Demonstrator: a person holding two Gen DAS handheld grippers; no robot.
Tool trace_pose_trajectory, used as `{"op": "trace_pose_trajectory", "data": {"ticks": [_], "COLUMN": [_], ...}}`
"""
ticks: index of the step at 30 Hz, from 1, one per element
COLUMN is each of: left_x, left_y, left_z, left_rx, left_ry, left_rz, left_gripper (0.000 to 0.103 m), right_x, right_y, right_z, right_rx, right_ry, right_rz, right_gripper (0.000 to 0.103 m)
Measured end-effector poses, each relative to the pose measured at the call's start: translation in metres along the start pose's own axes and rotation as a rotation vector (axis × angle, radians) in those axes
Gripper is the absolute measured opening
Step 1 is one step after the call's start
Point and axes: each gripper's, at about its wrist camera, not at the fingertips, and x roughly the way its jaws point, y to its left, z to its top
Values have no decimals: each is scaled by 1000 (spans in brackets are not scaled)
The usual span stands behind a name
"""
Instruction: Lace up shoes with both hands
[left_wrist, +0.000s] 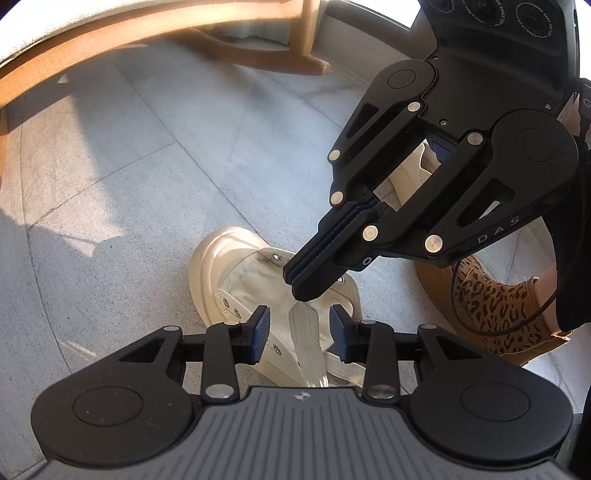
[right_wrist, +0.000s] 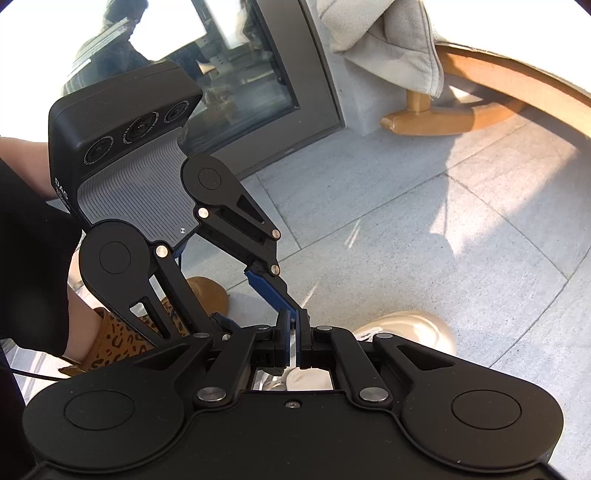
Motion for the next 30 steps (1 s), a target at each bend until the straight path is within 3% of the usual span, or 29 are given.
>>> {"op": "trace_pose_trajectory", "data": {"ticks": [2, 6, 10, 18, 21, 25, 30], "left_x": [1, 4, 4, -4, -12, -22, -27], "left_y": [2, 7, 5, 17, 24, 28, 29], "left_z": [2, 1, 1, 0, 1, 6, 10], "left_rx": [-4, -25, -16, -53, -76, -70, -64], "left_ry": [10, 17, 11, 4, -5, -16, -22], "left_rz": [18, 16, 11, 58, 71, 92, 96], "left_gripper": [20, 16, 4, 1, 1, 1, 1], "right_x": [-1, -2, 2, 4, 4, 16, 40], "right_y": [0, -5, -6, -14, -18, -8, 6], "right_z": [1, 2, 3, 0, -5, -12, -23], "right_rx": [-8, 20, 11, 52, 69, 10, -60], "right_ry": [-3, -14, -8, -4, 10, 87, 236], "right_rz": [-8, 3, -7, -25, -19, 2, 40], "right_gripper": [1, 1, 1, 6, 18, 29, 29]}}
